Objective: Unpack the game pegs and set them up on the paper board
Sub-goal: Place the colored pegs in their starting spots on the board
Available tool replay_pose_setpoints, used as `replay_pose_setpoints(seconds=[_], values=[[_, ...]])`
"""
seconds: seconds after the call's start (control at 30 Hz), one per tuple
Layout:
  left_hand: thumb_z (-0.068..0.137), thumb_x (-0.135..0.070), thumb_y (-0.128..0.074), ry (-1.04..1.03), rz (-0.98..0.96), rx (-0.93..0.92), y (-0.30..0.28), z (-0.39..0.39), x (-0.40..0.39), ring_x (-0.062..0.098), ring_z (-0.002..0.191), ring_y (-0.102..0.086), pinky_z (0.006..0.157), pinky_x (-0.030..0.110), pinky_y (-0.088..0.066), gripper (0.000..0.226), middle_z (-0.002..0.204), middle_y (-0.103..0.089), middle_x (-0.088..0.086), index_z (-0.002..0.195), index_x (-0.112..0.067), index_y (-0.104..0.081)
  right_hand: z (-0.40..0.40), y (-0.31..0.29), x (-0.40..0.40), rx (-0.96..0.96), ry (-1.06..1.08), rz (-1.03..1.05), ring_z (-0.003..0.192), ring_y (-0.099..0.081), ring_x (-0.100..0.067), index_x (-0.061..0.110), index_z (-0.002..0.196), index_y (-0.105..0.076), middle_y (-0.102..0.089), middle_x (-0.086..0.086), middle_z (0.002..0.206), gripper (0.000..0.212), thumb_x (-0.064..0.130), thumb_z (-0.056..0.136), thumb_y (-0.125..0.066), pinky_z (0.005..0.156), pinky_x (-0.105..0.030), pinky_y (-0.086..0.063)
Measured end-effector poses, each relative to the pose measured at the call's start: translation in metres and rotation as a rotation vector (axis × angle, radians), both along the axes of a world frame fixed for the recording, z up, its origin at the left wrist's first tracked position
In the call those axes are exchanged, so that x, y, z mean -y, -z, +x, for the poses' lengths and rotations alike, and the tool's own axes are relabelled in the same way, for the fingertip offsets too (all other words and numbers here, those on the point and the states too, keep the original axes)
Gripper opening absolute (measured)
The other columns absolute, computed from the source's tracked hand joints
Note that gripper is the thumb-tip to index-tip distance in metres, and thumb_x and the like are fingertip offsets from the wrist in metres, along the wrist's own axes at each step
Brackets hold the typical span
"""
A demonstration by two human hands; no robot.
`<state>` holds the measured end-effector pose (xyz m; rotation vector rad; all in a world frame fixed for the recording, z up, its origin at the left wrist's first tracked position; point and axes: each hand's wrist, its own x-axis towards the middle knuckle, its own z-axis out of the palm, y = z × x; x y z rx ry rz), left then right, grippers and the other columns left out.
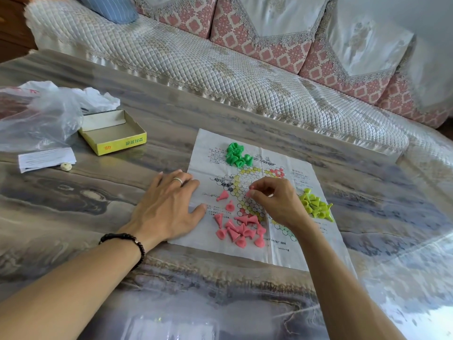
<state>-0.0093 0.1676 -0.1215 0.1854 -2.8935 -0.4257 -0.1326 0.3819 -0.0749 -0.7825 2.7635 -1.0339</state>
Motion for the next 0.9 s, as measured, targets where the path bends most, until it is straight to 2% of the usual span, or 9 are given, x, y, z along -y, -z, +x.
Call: replay_pose_setpoints(seconds=[0.1,0.2,0.37,0.5,0.63,0.73,0.8,0.9], values=[[0.082,-0.062,-0.034,0.003,0.015,-0.003,0.000,0.000,0.000,0.021,0.141,-0.030,0.116,0.043,-0.021,0.071,0.143,-0.045,0.001,0.137,-0.019,-0.049,0.003,0.001,0.005,0.038,-0.034,0.030,0.072,-0.066,-0.012,0.015,0.086,-0.073,-0.071,0.003,0.078,0.009,0.023,0.083,-0.074,0.066,-0.024,-0.055],[0.082,-0.063,-0.033,0.004,0.010,0.004,0.000,-0.001,0.000,0.020,0.141,-0.030,0.116,0.042,-0.021,0.072,0.143,-0.045,0.000,0.137,-0.019,-0.049,0.005,0.002,0.008,0.033,-0.044,0.029,0.062,-0.060,0.000,0.013,0.086,-0.075,-0.069,0.007,0.073,0.009,0.021,0.082,-0.075,0.059,-0.014,-0.049],[0.082,-0.063,-0.033,0.003,0.011,0.004,-0.001,-0.001,0.000,0.019,0.140,-0.030,0.116,0.041,-0.021,0.070,0.142,-0.045,-0.001,0.136,-0.020,-0.049,0.005,0.003,0.011,0.033,-0.038,0.041,0.056,-0.054,0.002,0.014,0.086,-0.075,-0.066,0.010,0.069,0.009,0.022,0.082,-0.074,0.053,-0.010,-0.043],[0.082,-0.062,-0.035,0.007,0.013,-0.002,-0.001,0.000,0.000,0.020,0.140,-0.031,0.115,0.041,-0.022,0.069,0.140,-0.047,-0.001,0.133,-0.020,-0.050,0.007,0.002,0.011,0.036,-0.044,0.043,0.061,-0.057,0.001,0.014,0.089,-0.074,-0.068,0.007,0.075,0.011,0.023,0.083,-0.073,0.056,-0.011,-0.044],[0.081,-0.061,-0.038,0.009,0.022,-0.014,-0.001,0.000,0.001,0.022,0.138,-0.034,0.113,0.041,-0.023,0.068,0.137,-0.050,0.001,0.131,-0.018,-0.053,0.013,-0.004,-0.004,0.008,0.028,-0.037,0.074,-0.060,0.002,0.016,0.097,-0.073,-0.069,0.010,0.085,0.013,0.019,0.086,-0.066,0.063,-0.006,-0.045],[0.080,-0.060,-0.038,0.010,0.026,-0.010,-0.003,0.001,0.000,0.021,0.139,-0.033,0.113,0.040,-0.022,0.068,0.138,-0.049,0.001,0.132,-0.018,-0.052,0.021,-0.007,-0.018,0.043,-0.027,0.010,0.073,-0.063,0.001,0.018,0.095,-0.075,-0.071,0.012,0.086,0.012,0.019,0.087,-0.066,0.063,-0.008,-0.047],[0.080,-0.060,-0.037,0.011,0.025,-0.006,-0.003,0.001,0.000,0.021,0.139,-0.032,0.113,0.039,-0.021,0.068,0.140,-0.048,0.000,0.132,-0.019,-0.052,0.025,-0.008,-0.023,0.089,-0.110,0.100,0.072,-0.066,-0.002,0.021,0.098,-0.074,-0.072,0.009,0.086,0.014,0.023,0.085,-0.069,0.066,-0.015,-0.053],[0.080,-0.060,-0.037,0.011,0.031,-0.003,-0.004,0.000,0.000,0.020,0.139,-0.031,0.113,0.039,-0.021,0.069,0.141,-0.047,0.000,0.133,-0.019,-0.051,0.026,-0.006,-0.021,0.072,-0.163,0.193,0.073,-0.068,-0.001,0.020,0.099,-0.075,-0.072,0.009,0.087,0.018,0.017,0.082,-0.072,0.069,-0.019,-0.056]])
